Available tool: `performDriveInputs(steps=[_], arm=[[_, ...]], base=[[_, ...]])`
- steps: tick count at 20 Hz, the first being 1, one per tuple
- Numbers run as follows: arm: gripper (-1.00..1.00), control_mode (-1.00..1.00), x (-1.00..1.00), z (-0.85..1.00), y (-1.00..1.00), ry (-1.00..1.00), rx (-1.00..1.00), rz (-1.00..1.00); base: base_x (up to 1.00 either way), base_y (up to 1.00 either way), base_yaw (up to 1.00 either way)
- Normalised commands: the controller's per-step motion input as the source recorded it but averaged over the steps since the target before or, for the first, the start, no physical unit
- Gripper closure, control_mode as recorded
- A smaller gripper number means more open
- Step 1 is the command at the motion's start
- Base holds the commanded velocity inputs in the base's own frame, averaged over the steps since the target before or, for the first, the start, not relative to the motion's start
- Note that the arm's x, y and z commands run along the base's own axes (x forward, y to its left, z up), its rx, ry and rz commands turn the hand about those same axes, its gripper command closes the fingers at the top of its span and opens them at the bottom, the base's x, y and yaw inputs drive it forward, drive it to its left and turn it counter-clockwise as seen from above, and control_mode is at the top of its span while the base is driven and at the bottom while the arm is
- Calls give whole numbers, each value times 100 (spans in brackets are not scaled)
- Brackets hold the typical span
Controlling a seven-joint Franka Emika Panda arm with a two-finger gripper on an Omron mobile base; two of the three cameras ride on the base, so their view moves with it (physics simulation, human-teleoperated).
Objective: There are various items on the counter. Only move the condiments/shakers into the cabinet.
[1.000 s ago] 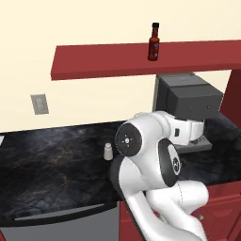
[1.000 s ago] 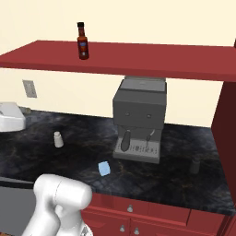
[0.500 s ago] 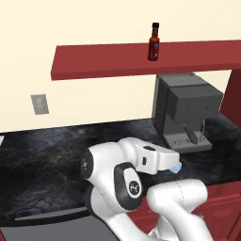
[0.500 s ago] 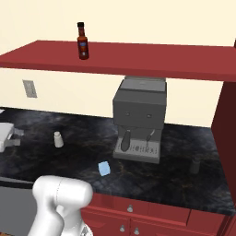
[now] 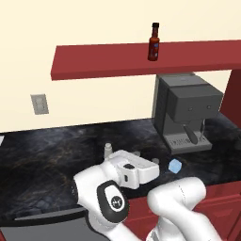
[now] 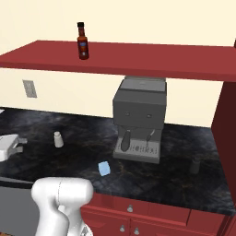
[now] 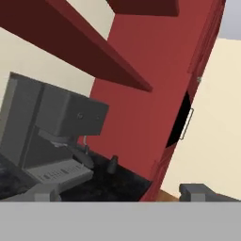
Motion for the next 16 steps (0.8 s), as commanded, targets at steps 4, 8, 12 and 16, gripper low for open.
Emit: performDriveInputs(steps=[4, 8, 12, 16], arm=[[-100, -100, 9, -29, 29, 0, 0, 9], [-100, -100, 22, -18, 23, 0, 4, 13], [-100, -100, 44, -2, 16, 0, 20, 8], [-100, -100, 58, -7, 24, 0, 24, 5]], base=[[0, 0, 0], [0, 0, 0], [0, 0, 0], [0, 0, 0]])
